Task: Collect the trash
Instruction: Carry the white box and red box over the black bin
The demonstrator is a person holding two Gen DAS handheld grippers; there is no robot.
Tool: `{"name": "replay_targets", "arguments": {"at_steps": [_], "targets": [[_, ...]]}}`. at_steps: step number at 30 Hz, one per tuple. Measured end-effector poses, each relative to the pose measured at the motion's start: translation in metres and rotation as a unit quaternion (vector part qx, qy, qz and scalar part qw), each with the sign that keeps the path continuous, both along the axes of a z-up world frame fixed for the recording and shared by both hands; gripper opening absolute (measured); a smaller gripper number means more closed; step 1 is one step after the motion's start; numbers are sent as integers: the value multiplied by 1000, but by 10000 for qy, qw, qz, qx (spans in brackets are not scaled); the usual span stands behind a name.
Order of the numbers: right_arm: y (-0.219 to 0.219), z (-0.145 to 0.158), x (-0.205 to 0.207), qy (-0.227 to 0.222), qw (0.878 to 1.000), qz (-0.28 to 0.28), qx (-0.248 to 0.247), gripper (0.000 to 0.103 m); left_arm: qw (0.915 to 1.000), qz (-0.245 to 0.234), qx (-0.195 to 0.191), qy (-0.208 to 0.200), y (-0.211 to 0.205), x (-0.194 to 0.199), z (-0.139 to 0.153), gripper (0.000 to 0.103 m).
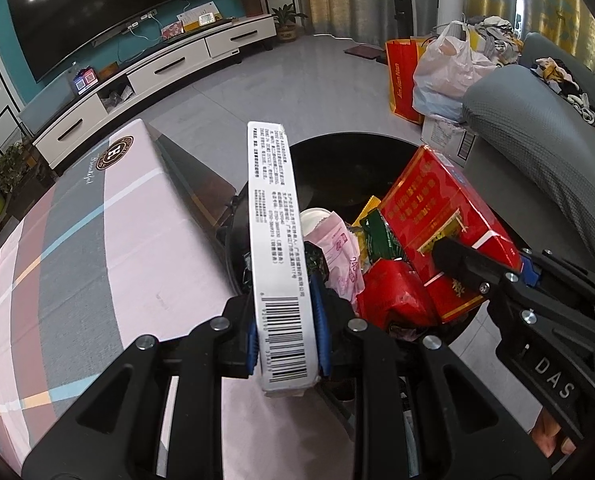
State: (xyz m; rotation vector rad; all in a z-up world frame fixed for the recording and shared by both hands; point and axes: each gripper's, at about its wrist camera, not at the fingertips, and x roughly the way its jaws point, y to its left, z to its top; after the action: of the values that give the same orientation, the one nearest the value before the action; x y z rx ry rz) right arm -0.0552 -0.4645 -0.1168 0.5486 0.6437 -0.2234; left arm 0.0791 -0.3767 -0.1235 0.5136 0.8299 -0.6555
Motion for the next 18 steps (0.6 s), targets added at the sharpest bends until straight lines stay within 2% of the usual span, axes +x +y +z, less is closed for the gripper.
{"name": "replay_targets", "arguments": {"at_steps": [18], "targets": [[-3,-7,13,145,9999,23,-44,23,9999,-15,87,87,-6,5,-10,22]]}}
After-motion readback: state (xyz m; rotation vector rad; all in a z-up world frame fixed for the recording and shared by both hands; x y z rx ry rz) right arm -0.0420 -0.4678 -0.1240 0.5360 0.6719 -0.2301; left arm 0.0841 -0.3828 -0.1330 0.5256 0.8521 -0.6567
